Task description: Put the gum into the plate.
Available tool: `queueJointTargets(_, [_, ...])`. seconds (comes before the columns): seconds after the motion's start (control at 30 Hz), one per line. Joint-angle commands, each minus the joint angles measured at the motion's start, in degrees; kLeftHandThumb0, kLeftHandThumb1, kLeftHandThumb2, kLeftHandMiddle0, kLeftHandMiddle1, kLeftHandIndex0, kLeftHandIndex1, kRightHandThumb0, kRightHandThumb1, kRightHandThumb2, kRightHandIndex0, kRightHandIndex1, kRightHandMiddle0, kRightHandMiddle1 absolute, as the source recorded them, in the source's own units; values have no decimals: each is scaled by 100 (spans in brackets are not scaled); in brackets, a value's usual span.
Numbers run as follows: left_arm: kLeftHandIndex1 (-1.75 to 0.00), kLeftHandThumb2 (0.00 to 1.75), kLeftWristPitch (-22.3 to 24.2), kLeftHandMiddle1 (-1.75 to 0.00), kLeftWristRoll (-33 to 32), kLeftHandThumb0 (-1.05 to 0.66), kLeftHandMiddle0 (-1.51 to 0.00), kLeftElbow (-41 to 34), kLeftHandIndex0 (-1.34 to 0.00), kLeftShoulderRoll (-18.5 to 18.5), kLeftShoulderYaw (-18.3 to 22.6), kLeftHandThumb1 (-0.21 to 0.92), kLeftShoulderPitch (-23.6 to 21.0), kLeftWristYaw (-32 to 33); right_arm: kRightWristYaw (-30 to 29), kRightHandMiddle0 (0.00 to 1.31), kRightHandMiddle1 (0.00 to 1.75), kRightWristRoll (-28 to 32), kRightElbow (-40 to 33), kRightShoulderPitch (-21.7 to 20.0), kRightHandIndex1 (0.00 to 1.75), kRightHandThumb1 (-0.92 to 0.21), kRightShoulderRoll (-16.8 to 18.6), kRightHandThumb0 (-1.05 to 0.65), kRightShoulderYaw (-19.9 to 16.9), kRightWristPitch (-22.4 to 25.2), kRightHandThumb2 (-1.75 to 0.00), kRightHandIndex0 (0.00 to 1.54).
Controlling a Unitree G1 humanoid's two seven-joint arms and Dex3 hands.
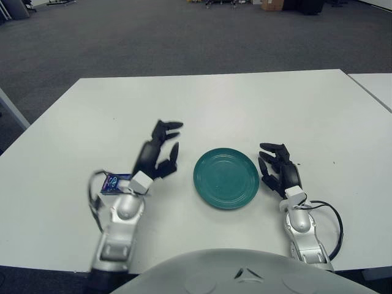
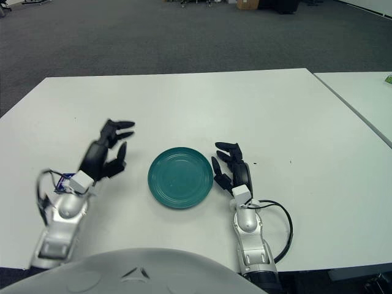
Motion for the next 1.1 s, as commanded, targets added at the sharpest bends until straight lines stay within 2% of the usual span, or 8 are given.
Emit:
queueJointTargets(0.0, [-106, 73, -536, -71, 314, -77, -29, 247, -1, 456, 147, 92, -42, 21, 22, 18, 104, -79, 503, 339, 32, -92, -18, -60, 34, 507, -59, 50])
queueJointTargets(0.03, [-104, 72, -869, -68, 368, -78, -29, 378, 0, 719, 259, 92, -40, 9, 7, 18, 104, -102, 501, 339, 33, -92, -22, -59, 38, 515, -59, 51])
queueJointTargets(0.17, [-101, 70, -1737, -61, 470, -81, -28, 771, 0, 1378, 637, 92, 26, 25, -12, 18, 104, -138, 491, 342, 33, -92, -46, -59, 26, 517, -59, 52])
queueJointTargets(0.3, [-93, 64, -2216, -59, 442, -82, -27, 988, 0, 1812, 912, 92, 28, -49, -16, 18, 104, -138, 498, 342, 33, -92, -74, -60, 5, 497, -60, 52])
queueJointTargets(0.33, [-88, 60, -2286, -58, 431, -82, -27, 1022, 0, 1878, 945, 92, 17, -64, -11, 18, 104, -129, 496, 342, 33, -92, -84, -60, -3, 490, -60, 52])
queueJointTargets(0.5, [-82, 55, -2432, -60, 454, -82, -27, 1104, 0, 2165, 1086, 92, -19, -151, 28, 19, 104, -65, 491, 339, 34, -92, -134, -60, -44, 451, -60, 53])
queueJointTargets(0.8, [-89, 37, -2650, -71, 406, -87, -23, 1228, 0, 2566, 1376, 90, 22, -389, 95, 20, 105, 15, 505, 335, 35, -92, -199, -58, -94, 442, -59, 55])
queueJointTargets(1.07, [-98, 29, -2953, -64, 414, -91, -21, 1608, 0, 2984, 1385, 89, 13, -648, 119, 21, 105, 5, 524, 323, 37, -92, -254, -57, -114, 422, -58, 56])
